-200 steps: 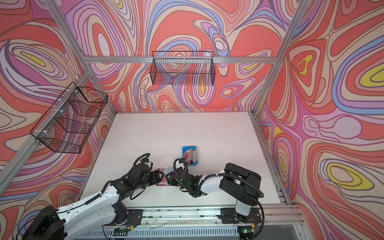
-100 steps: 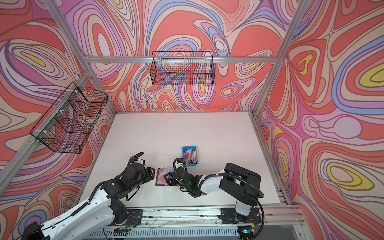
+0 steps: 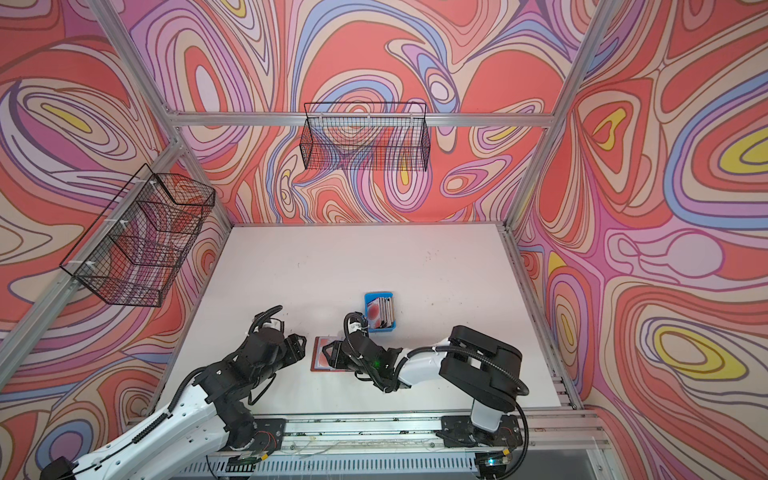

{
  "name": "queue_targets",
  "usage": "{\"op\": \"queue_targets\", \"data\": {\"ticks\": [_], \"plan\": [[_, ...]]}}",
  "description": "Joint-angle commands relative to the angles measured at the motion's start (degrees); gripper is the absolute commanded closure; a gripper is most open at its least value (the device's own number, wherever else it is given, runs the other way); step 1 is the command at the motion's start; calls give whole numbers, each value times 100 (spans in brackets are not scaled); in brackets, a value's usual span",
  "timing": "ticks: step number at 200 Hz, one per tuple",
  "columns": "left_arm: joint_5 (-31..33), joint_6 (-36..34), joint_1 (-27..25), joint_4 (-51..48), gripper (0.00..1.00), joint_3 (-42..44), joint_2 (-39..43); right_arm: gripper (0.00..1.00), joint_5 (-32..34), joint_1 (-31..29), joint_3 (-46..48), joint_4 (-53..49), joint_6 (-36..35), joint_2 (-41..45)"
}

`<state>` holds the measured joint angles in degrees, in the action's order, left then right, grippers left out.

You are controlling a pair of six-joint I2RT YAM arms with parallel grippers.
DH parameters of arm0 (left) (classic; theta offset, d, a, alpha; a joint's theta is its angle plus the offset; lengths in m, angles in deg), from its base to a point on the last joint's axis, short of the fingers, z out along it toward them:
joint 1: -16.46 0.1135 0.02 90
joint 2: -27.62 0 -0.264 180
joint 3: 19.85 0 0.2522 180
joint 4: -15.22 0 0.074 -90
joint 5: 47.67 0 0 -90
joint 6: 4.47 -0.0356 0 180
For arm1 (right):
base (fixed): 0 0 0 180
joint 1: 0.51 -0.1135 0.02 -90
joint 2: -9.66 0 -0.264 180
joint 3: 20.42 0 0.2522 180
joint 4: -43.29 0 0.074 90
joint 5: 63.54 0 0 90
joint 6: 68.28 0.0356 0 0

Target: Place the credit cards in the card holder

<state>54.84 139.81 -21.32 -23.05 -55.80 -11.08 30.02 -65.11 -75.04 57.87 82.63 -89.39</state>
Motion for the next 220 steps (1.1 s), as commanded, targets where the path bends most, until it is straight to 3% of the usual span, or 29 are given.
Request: {"op": "queue_targets", "data": {"ticks": [1, 91, 110, 161, 220], "plan": [[165, 111, 34, -261, 30, -149, 75, 51, -99, -59, -198, 58, -55, -150], [342, 234, 51, -455, 29, -88, 365, 52, -310, -79, -532, 229, 31, -1001], [261, 173, 51, -393, 29, -97, 311, 52, -294, -78, -554, 43, -102, -833], [84, 76, 51, -171, 30, 0, 371, 44, 531, -71, -260, -811, -391, 345], [-97, -55, 51, 58, 31, 102, 281, 50, 400, -79, -267, -507, -109, -442]]}}
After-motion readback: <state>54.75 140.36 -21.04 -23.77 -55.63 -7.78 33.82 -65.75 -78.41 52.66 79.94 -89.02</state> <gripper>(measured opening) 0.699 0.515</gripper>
